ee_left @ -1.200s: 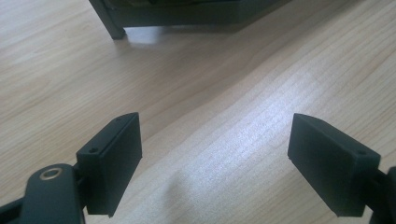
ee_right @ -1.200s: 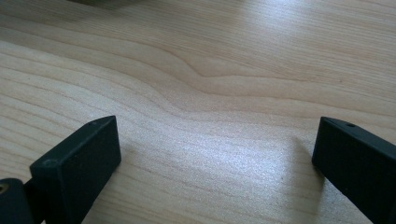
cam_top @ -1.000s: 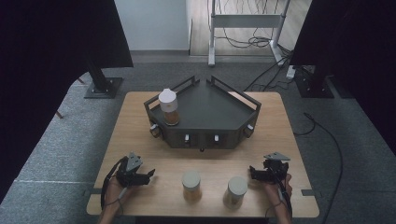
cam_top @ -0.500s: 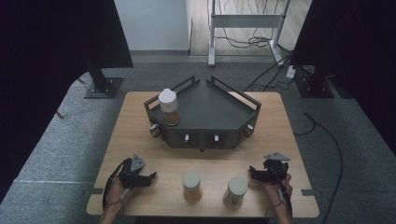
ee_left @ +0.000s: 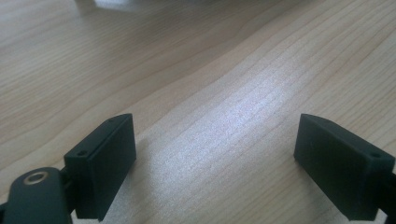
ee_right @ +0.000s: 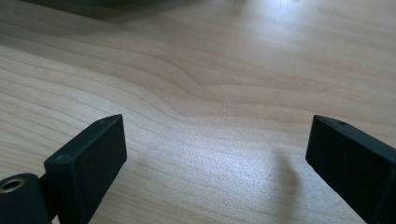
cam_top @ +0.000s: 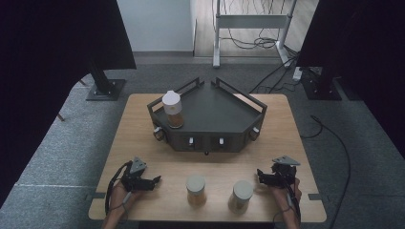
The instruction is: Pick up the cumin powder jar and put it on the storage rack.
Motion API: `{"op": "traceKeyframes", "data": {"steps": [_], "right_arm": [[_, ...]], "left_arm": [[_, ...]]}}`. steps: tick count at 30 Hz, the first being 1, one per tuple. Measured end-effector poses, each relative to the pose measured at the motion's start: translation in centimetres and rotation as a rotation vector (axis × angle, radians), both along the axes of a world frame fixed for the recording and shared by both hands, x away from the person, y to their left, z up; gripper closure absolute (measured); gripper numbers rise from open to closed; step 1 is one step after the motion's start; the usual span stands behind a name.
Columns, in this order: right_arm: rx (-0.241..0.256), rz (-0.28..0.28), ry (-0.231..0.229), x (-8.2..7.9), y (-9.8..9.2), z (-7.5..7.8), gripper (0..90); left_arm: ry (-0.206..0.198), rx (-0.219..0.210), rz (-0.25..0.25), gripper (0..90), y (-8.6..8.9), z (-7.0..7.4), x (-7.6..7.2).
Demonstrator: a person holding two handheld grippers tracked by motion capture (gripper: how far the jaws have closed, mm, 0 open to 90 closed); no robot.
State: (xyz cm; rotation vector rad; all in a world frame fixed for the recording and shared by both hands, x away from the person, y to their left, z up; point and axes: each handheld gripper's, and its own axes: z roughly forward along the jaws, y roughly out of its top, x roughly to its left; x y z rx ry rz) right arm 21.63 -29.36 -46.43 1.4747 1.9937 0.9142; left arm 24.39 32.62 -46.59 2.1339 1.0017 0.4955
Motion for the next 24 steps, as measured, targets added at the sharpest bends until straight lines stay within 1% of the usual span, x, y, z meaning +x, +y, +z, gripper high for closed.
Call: {"op": "traceKeyframes", "data": {"steps": [5, 8, 11, 14, 21, 24], "right_arm": [[-0.005, 0.007, -0.025, -0.7, 0.0, 0.8, 4.8], [-0.002, 0.017, -0.030, -0.9, 0.0, 1.2, 4.9], [0.005, 0.030, -0.022, -1.0, 0.0, 1.5, 5.2], [0.000, 0.040, -0.023, -1.1, 0.1, 1.9, 5.2], [0.002, 0.047, -0.053, -2.1, 0.3, 3.2, 5.0], [0.002, 0.046, -0.061, -2.6, 0.4, 3.9, 5.1]], "left_arm": [[0.021, -0.010, 0.015, 9.3, 0.0, 0.1, 0.3], [0.024, -0.007, 0.016, 7.6, -0.1, 0.1, 0.3], [0.028, -0.005, 0.020, 5.8, -0.1, 0.1, 0.4], [0.031, -0.003, 0.022, 3.9, -0.2, 0.1, 0.5], [0.037, 0.001, 0.039, 1.3, -0.4, 0.2, 0.5], [0.040, 0.005, 0.056, 0.0, -0.6, 0.2, 0.5]]}}
